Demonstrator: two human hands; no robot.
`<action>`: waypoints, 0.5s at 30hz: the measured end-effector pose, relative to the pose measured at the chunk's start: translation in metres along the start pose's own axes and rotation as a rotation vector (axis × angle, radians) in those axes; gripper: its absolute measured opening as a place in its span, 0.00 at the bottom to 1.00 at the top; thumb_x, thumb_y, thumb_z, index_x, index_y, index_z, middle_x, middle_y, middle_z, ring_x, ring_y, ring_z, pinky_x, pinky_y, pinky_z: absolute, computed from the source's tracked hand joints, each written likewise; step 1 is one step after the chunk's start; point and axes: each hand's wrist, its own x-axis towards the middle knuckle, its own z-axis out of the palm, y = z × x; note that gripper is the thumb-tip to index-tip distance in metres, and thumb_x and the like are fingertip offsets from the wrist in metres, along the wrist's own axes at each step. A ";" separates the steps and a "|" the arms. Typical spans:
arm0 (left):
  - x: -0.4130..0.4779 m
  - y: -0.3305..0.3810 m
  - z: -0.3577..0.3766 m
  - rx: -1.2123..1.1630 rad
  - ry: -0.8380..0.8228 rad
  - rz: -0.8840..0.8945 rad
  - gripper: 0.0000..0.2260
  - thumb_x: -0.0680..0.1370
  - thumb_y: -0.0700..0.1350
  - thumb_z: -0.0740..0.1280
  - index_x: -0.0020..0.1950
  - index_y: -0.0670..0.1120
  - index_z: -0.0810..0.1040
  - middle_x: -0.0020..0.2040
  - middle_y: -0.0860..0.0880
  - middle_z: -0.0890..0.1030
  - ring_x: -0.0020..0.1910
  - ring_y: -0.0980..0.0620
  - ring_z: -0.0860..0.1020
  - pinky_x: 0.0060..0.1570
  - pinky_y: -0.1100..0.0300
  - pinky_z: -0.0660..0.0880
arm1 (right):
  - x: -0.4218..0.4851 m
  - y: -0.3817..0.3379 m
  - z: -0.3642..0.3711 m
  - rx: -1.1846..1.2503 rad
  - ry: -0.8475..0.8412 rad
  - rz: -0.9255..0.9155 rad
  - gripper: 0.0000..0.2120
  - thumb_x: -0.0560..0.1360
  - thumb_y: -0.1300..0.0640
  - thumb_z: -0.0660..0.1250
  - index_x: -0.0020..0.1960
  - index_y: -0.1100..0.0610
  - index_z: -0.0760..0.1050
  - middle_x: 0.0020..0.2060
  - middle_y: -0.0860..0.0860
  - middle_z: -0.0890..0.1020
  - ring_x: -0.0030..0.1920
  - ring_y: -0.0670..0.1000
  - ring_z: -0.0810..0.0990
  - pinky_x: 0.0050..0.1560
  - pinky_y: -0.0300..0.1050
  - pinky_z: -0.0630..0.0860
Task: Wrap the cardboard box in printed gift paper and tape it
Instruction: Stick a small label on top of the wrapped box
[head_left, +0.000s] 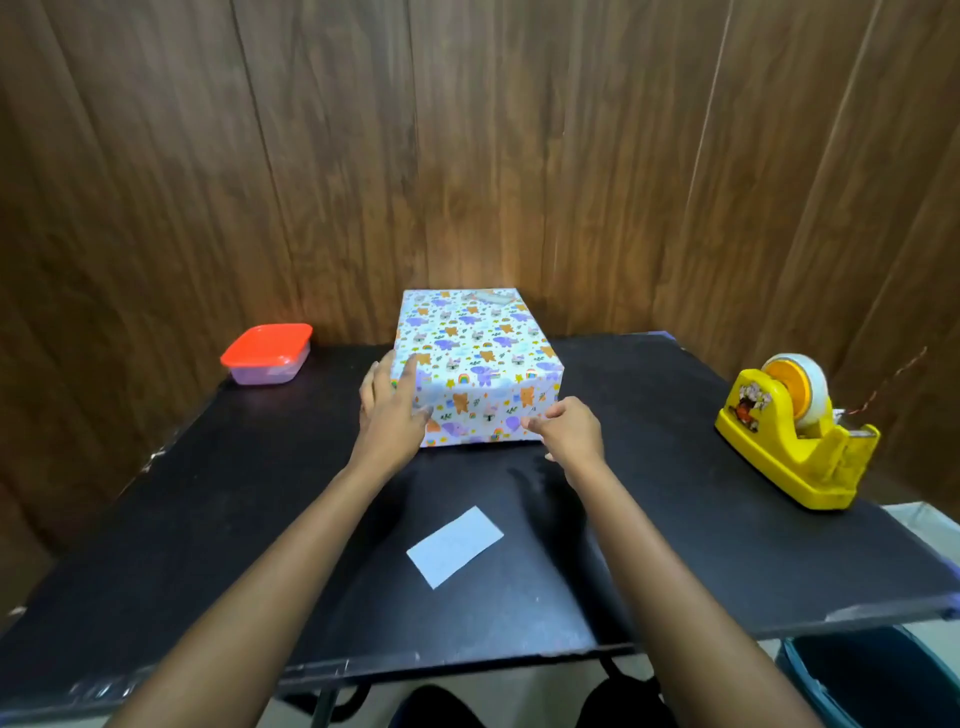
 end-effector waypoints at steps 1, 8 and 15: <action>-0.008 0.000 -0.004 -0.055 0.067 -0.017 0.27 0.77 0.41 0.64 0.74 0.46 0.59 0.74 0.46 0.55 0.73 0.44 0.51 0.69 0.52 0.56 | -0.008 -0.001 0.005 -0.022 -0.082 0.007 0.11 0.70 0.56 0.72 0.38 0.56 0.69 0.43 0.53 0.78 0.43 0.54 0.77 0.49 0.53 0.79; -0.057 -0.008 -0.028 -0.223 -0.261 -0.370 0.06 0.75 0.43 0.67 0.50 0.44 0.75 0.49 0.45 0.78 0.46 0.48 0.76 0.45 0.54 0.75 | -0.065 -0.013 0.037 -0.584 -0.528 -0.092 0.21 0.67 0.52 0.76 0.31 0.59 0.65 0.30 0.52 0.69 0.31 0.52 0.71 0.32 0.43 0.69; -0.093 0.008 -0.023 -0.137 -0.609 -0.280 0.21 0.72 0.47 0.73 0.62 0.45 0.71 0.53 0.48 0.74 0.49 0.50 0.75 0.45 0.58 0.75 | -0.088 -0.016 0.047 -0.748 -0.496 -0.118 0.18 0.69 0.59 0.75 0.32 0.59 0.66 0.30 0.52 0.72 0.32 0.52 0.72 0.32 0.40 0.67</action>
